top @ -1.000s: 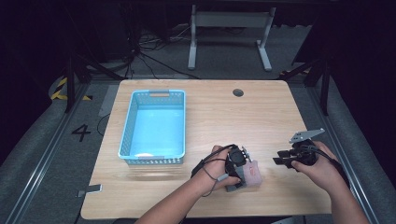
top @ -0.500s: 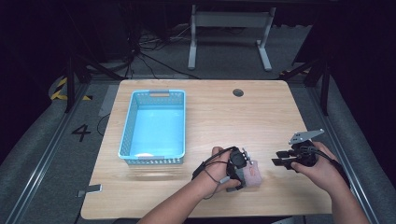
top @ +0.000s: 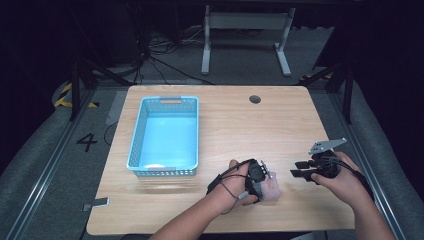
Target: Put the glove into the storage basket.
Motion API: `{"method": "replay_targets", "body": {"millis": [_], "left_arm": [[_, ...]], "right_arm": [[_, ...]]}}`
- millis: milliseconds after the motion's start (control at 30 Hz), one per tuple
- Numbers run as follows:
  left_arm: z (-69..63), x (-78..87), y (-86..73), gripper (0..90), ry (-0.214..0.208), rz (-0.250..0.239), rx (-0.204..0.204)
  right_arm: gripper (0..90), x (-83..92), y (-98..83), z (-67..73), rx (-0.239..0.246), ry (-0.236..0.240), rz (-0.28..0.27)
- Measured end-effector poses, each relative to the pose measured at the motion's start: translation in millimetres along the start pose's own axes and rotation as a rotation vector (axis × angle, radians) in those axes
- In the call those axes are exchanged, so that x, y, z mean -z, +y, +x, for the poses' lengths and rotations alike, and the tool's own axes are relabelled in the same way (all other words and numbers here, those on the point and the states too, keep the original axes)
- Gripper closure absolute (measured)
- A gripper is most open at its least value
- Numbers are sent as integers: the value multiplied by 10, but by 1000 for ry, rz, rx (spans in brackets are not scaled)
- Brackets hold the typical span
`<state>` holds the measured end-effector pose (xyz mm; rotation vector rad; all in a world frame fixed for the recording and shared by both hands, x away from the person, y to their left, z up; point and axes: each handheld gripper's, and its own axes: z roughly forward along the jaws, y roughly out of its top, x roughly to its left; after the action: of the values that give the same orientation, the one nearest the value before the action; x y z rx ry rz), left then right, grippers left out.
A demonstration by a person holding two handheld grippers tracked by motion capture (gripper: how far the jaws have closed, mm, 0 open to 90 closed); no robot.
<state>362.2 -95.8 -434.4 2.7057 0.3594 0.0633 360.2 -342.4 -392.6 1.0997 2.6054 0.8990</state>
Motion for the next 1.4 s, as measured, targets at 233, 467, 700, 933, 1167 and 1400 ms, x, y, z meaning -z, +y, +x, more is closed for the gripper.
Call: {"method": "replay_targets", "body": {"millis": [233,467,700,933,1167,1400], "left_arm": [[76,43,-8,633,9,-11,-7],[225,99,-20,707,-57,-54,32],[257,292,-61,710,-56,-103,43],[328,627,-185,709,-23,-122,68],[437,901,-285,708,19,-148,83],[597,1188,-424,707,67,-163,105]], "right_arm": [[594,-21,2,-40,-8,5,2],[595,-47,90,-78,5,16,-7],[595,-91,217,-151,24,27,-19],[595,-166,368,-177,48,50,-24],[594,-201,440,-192,54,59,-31],[593,-224,449,-244,38,59,-31]]}}
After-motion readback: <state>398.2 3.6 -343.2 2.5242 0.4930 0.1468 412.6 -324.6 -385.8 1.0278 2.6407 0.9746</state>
